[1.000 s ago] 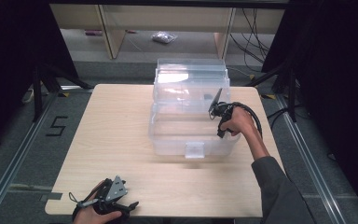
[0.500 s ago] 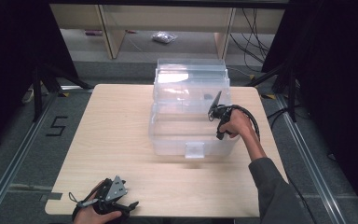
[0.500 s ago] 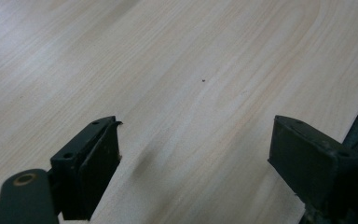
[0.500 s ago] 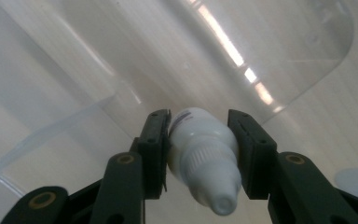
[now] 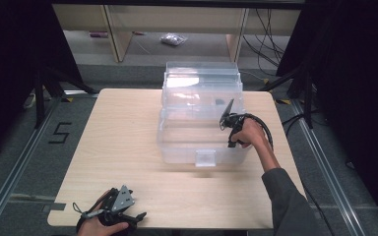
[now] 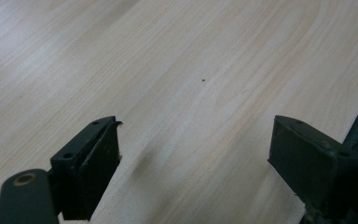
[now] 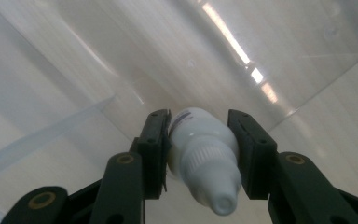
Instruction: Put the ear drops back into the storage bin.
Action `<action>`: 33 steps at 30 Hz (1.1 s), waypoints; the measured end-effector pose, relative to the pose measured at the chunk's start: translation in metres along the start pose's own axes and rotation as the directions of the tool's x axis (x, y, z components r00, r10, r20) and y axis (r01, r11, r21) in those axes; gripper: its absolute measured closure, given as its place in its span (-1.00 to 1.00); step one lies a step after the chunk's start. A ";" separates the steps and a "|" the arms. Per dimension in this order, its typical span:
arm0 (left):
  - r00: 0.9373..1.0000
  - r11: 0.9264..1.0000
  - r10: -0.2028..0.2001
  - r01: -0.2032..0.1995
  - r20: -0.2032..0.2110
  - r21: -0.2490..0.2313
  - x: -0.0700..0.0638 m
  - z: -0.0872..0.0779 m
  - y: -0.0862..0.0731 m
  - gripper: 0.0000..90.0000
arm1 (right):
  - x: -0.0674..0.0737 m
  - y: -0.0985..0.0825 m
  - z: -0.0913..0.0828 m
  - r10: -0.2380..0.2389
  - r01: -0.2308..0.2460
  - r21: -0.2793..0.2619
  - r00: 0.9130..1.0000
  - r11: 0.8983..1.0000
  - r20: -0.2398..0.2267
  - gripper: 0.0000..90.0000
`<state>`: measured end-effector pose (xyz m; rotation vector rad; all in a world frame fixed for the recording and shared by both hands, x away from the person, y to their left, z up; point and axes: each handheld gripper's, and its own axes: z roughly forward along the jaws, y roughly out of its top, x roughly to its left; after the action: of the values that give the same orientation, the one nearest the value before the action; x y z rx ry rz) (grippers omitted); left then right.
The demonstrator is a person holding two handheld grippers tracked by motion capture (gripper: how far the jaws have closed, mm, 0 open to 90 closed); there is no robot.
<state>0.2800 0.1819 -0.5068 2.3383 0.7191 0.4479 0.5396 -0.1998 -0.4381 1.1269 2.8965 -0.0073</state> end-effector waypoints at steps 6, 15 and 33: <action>1.000 1.000 0.006 -0.006 0.006 0.004 0.000 -0.001 0.000 -0.65 | 0.001 -0.001 -0.003 0.027 -0.027 -0.005 1.000 1.000 -0.007 0.30; 1.000 1.000 -0.003 0.003 0.001 -0.003 -0.001 0.000 0.000 -0.65 | 0.004 -0.004 -0.020 0.015 -0.013 -0.061 0.999 0.998 0.035 0.06; 1.000 1.000 -0.006 0.006 -0.001 -0.005 -0.001 0.000 0.000 -0.65 | 0.017 -0.019 -0.052 0.010 0.005 -0.236 0.998 0.972 0.064 -0.27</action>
<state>0.2796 0.1815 -0.5071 2.3310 0.7246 0.4471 0.5126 -0.2009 -0.3871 1.0671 2.7477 0.2874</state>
